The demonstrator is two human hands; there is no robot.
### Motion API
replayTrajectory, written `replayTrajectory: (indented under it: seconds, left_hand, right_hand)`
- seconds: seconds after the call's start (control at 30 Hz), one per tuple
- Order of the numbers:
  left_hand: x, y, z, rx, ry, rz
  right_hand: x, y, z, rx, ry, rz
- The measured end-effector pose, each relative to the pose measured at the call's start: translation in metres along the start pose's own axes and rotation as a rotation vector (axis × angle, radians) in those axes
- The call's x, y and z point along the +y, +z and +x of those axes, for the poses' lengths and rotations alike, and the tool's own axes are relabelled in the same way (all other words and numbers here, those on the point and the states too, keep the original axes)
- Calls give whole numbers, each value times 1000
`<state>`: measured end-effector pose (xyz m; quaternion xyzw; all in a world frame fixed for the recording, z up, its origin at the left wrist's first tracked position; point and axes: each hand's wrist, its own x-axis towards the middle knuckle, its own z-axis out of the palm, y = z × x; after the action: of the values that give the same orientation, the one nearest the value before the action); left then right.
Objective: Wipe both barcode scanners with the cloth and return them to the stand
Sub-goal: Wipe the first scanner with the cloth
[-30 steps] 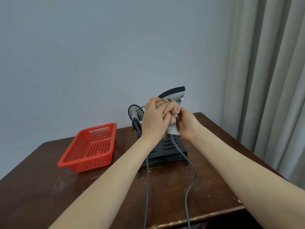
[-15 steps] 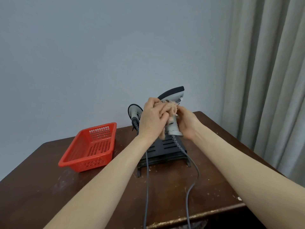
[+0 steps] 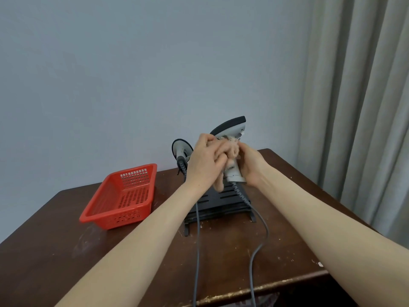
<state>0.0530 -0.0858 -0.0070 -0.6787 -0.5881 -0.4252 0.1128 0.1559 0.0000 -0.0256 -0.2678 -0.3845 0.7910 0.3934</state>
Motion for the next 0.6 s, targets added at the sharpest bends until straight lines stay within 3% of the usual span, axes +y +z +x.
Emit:
replayTrajectory:
  seconds: [0.1,0.3,0.5,0.6]
  left_hand:
    - [1,4,3,24,-18,32]
    - [-1,6,-18,-95,65,-68]
    - [-4,1,-2,110,-147,-166]
    - [-1,8,-2,88,-133,-197]
  right_hand:
    - [-1,3,-1,-9,-19,-15]
    - [-5,-2,-4,56,13,-77]
    - [-3,4,-6,8,14,-30]
    - [-4,4,-7,-2,27,31]
